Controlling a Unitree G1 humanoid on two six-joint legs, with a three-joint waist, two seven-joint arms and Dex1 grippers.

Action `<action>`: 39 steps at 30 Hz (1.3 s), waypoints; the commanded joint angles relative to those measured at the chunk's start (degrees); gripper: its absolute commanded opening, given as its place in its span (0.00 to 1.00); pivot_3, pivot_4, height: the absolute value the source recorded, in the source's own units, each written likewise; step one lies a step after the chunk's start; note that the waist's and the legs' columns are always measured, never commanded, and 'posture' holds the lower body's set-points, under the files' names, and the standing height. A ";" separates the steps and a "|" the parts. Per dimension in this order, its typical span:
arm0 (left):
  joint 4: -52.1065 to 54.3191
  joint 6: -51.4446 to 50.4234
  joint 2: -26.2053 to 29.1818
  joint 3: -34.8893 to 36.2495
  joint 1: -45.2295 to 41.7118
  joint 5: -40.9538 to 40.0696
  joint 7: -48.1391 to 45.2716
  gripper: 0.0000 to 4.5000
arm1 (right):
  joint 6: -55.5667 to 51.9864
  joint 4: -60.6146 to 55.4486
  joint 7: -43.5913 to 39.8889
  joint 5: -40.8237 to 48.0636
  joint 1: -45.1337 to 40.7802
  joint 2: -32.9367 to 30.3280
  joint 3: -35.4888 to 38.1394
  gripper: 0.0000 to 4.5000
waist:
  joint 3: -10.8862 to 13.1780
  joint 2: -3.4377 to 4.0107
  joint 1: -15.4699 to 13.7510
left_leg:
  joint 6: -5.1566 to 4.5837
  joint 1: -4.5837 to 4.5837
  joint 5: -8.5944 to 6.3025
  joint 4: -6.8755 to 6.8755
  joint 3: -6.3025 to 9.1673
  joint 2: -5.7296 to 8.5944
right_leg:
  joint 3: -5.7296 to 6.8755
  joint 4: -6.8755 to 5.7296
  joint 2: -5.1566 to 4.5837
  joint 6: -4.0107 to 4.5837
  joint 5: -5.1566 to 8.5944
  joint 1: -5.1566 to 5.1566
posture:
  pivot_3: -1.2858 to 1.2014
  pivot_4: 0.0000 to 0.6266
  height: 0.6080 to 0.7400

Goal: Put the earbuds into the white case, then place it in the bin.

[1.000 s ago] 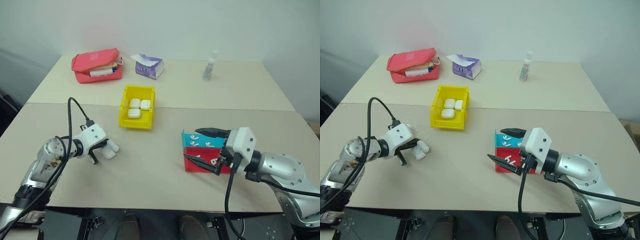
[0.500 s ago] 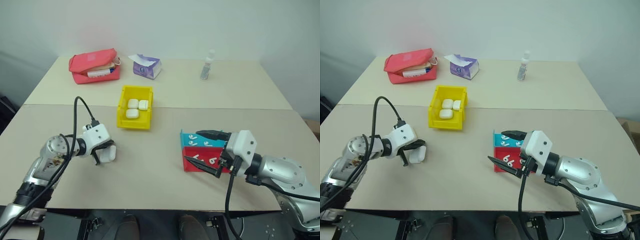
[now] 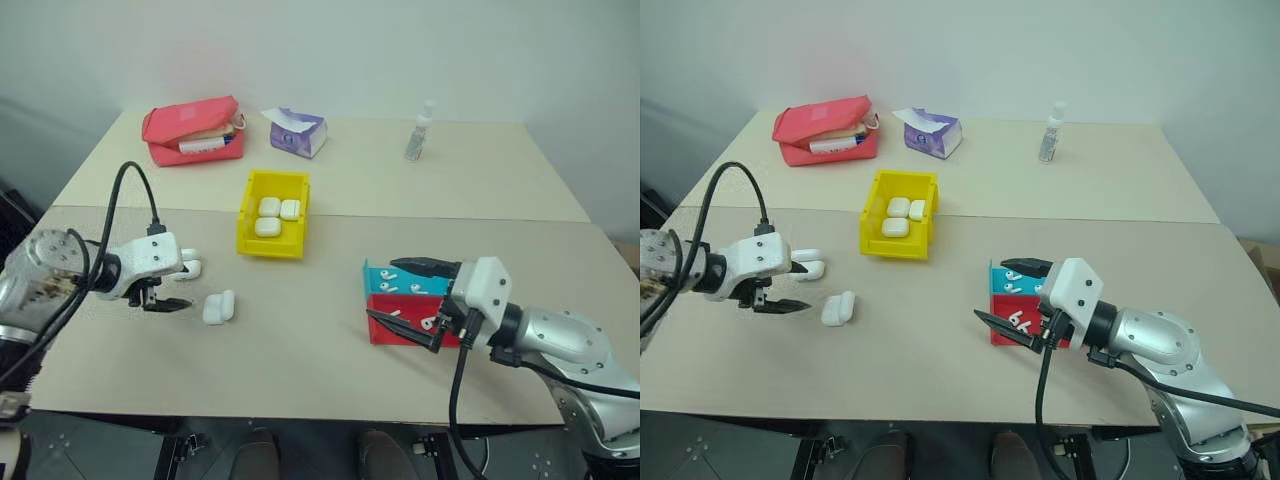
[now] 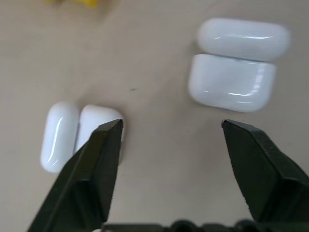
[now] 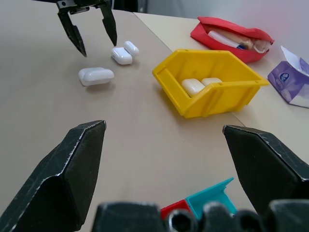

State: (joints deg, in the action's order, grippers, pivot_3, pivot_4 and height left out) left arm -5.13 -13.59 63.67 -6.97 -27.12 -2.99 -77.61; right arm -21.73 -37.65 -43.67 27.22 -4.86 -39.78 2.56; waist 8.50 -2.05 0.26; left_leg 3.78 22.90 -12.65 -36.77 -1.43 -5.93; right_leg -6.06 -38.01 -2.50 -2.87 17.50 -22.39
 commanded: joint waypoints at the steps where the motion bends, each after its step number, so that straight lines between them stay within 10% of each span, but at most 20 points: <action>1: -0.37 3.31 -2.42 -1.36 -1.95 0.96 0.55 0.99 | 0.33 -0.74 0.13 0.34 -1.04 0.44 -0.13 1.00 | 0.00 0.00 -0.04 | 0.00 -0.01 0.00 0.00 0.00 0.00 | -0.01 -0.01 0.00 0.00 0.00 0.01 | 0.52 0.24 1.00; 39: -3.90 -6.63 -9.36 -10.14 -6.73 8.30 -3.20 0.99 | -1.06 -5.23 2.72 0.80 3.77 -0.36 2.36 1.00 | 0.00 -0.01 -0.48 | -0.01 -0.03 0.00 -0.06 0.02 0.00 | -0.01 -0.01 0.00 -0.01 0.01 0.06 | 0.52 0.24 1.00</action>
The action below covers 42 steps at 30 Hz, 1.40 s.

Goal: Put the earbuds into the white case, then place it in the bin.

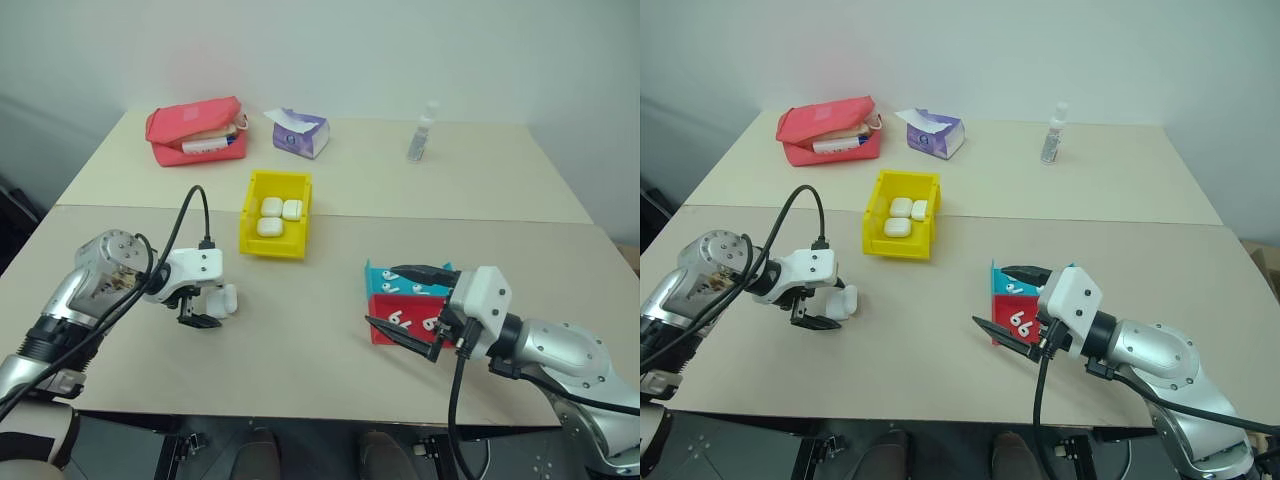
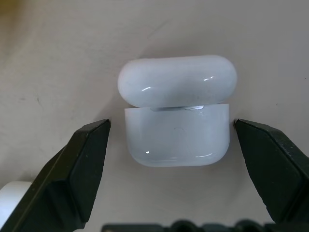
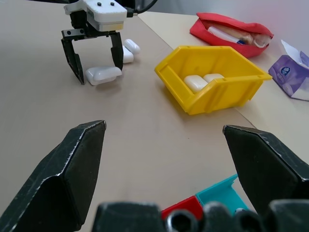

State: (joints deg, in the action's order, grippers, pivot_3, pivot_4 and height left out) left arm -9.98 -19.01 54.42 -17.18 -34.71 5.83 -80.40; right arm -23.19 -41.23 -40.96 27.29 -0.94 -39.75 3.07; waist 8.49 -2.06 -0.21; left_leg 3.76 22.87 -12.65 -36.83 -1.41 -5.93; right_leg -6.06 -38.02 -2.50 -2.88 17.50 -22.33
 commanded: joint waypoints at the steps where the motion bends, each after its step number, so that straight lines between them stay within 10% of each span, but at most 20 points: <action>1: 0.84 -1.72 -0.14 0.49 0.76 -1.10 -0.57 0.99 | 0.43 -1.59 -0.04 0.74 -0.18 -0.40 1.86 1.00 | 0.00 0.00 0.00 | 0.00 0.00 0.00 0.00 0.00 0.00 | 0.00 0.00 0.00 0.00 0.00 0.00 | 0.52 0.24 1.00; 17: 0.87 -2.14 0.55 0.42 1.41 -2.47 0.94 0.99 | 0.37 -1.29 -0.14 0.59 -0.69 -0.29 1.32 1.00 | 0.00 0.00 -0.01 | 0.00 0.01 0.00 0.00 0.01 0.00 | 0.00 0.00 0.00 0.00 0.00 -0.01 | 0.52 0.24 1.00; 24: -1.36 0.81 0.10 -0.21 1.59 -0.34 2.98 0.62 | 0.04 -1.59 0.05 0.74 -0.68 -0.41 1.58 1.00 | 0.00 0.00 -0.02 | 0.00 -0.05 0.01 0.00 0.01 0.00 | 0.00 -0.06 0.00 0.00 0.00 0.02 | 0.52 0.24 1.00; 31: -0.01 5.61 -0.70 8.21 3.47 -6.18 6.99 0.62 | 0.22 -1.55 0.10 0.75 -0.18 -0.51 2.27 1.00 | -0.01 0.01 0.01 | -0.02 -0.08 0.02 -0.01 0.01 0.00 | 0.00 -0.08 0.00 0.01 -0.01 0.03 | 0.52 0.24 1.00; 42: 19.54 -14.50 -28.27 27.56 0.91 -29.28 35.49 0.62 | 0.65 3.11 -0.96 0.63 -5.22 -0.99 2.89 1.00 | -0.02 -0.03 -0.49 | -0.03 0.09 0.02 -0.16 0.13 0.00 | 0.07 -0.05 -0.01 -0.05 -0.04 0.05 | 0.52 0.24 1.00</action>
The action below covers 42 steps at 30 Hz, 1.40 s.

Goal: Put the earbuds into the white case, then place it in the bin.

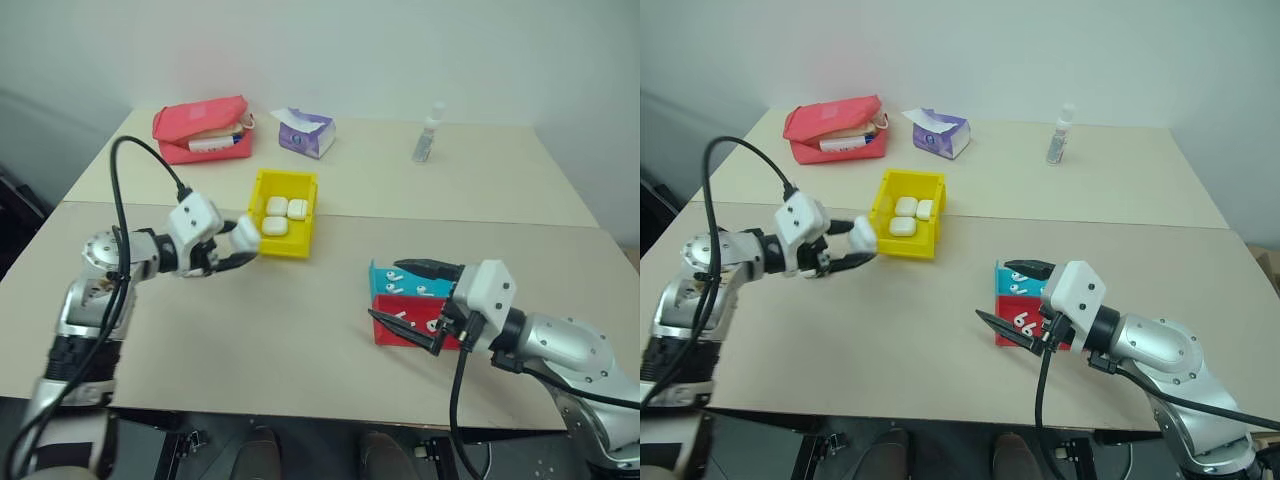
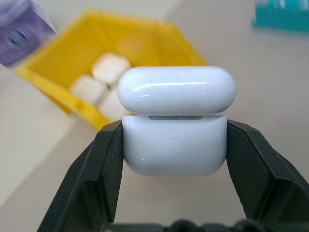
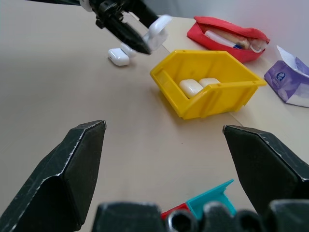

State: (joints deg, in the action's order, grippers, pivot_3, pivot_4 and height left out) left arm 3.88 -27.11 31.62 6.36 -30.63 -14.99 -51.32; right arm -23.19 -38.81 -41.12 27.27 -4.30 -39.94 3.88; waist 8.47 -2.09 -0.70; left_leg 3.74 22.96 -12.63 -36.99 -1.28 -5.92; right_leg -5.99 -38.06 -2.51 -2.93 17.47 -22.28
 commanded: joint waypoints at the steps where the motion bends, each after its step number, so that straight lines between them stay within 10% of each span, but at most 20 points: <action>1: 7.13 -8.22 -8.26 4.23 -4.02 -10.47 8.61 0.62 | 0.74 1.42 -1.28 0.76 -2.64 -1.07 2.22 1.00 | 0.00 -0.01 0.02 | 0.00 0.01 0.00 -0.02 0.02 0.00 | 0.00 -0.01 0.00 -0.01 -0.01 0.00 | 0.52 0.24 1.00; 12: 14.98 0.45 -13.74 -10.20 -1.68 -16.20 -3.86 0.62 | -3.74 12.25 -14.19 2.54 -13.01 -11.44 1.10 1.00 | 0.00 0.00 0.63 | 0.01 -0.03 0.01 -0.07 0.07 0.04 | 0.01 0.06 0.00 -0.03 -0.03 0.08 | 0.52 0.24 1.00; 21: 10.41 3.99 -12.90 -8.35 -2.09 -22.08 -11.25 0.62 | -16.13 15.31 -20.19 -1.83 -20.43 -22.90 -7.47 1.00 | 0.00 0.03 0.98 | 0.00 -0.02 0.01 -0.05 0.08 0.04 | 0.01 0.11 0.00 -0.03 -0.02 0.07 | 0.52 0.24 1.00; 42: 15.25 2.33 -14.16 -2.65 4.37 -36.26 -10.78 0.62 | -23.74 14.03 -17.91 -5.69 -25.10 -21.49 -13.84 1.00 | 0.00 0.03 1.33 | -0.03 0.11 -0.01 -0.04 0.15 0.03 | 0.09 0.27 -0.01 -0.04 -0.02 0.04 | 0.52 0.24 1.00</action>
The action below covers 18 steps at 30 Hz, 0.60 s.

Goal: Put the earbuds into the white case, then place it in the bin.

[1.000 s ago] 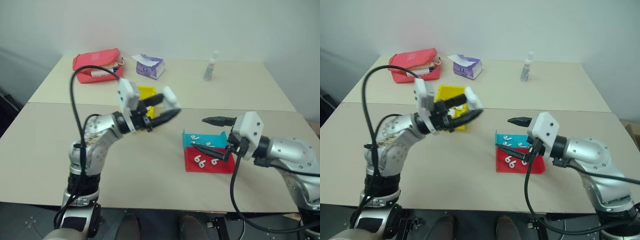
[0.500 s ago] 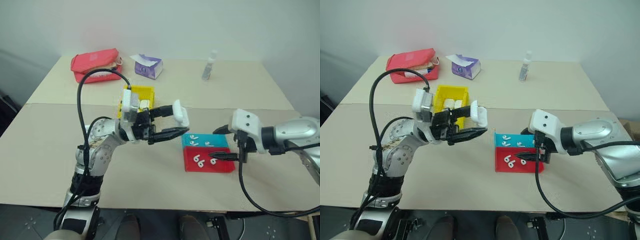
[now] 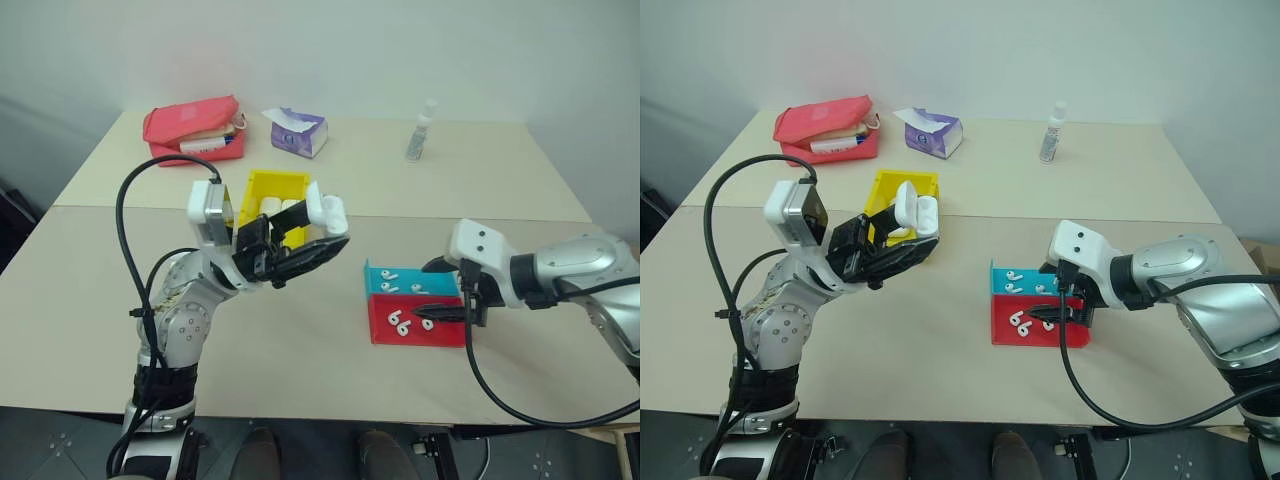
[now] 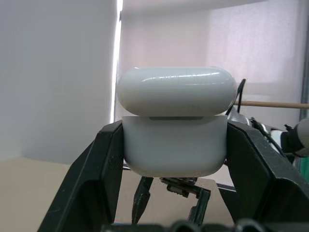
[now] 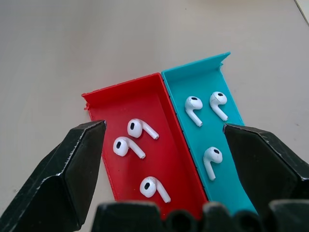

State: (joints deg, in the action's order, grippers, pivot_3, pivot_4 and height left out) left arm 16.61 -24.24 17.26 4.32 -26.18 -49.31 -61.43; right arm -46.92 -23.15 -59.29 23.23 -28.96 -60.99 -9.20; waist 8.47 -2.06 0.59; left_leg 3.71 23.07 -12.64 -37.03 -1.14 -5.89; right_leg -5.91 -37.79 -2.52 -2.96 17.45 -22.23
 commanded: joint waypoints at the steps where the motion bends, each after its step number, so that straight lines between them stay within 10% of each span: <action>1: 2.39 -0.49 0.24 -0.91 -0.06 -1.99 -0.88 0.62 | -0.14 -1.80 0.28 -2.40 -0.48 -0.76 -1.48 1.00 | 0.00 0.00 0.06 | 0.00 0.00 0.00 0.00 0.00 0.00 | 0.00 0.00 0.00 0.00 0.00 0.00 | 0.52 0.24 1.00; 5: 1.31 -0.31 0.81 -1.20 -0.40 -2.19 -2.51 0.62 | 0.50 -2.40 -1.19 -4.99 -1.02 -2.48 -4.03 0.92 | 0.00 0.00 0.09 | 0.00 0.00 0.00 0.01 0.01 0.00 | 0.00 0.01 0.00 0.00 0.00 -0.01 | 0.52 0.24 1.00; 11: -0.03 -0.61 2.54 -1.98 -0.85 -1.44 -4.78 0.62 | 2.95 -2.99 -3.26 -9.52 -1.74 -3.65 -7.44 0.50 | 0.00 0.01 0.14 | 0.00 0.00 0.00 0.01 0.01 0.00 | 0.02 0.03 0.00 0.00 0.00 -0.01 | 0.52 0.24 1.00; 18: -1.25 1.59 3.58 -3.72 0.56 1.54 -6.94 0.62 | 11.47 -1.45 -4.78 -19.70 -0.11 -4.46 -13.88 0.50 | 0.00 0.01 0.12 | 0.00 0.03 0.00 0.02 0.01 0.00 | 0.03 0.08 0.00 0.00 0.00 -0.02 | 0.52 0.24 1.00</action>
State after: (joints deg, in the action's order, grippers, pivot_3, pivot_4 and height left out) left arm 13.81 -23.77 20.72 0.67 -25.76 -47.40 -67.88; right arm -38.83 -24.55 -63.92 6.89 -28.94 -64.42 -22.41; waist 8.48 -2.06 0.71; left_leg 3.70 23.11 -12.64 -37.00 -1.12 -5.89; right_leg -5.86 -37.69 -2.52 -2.96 17.45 -22.26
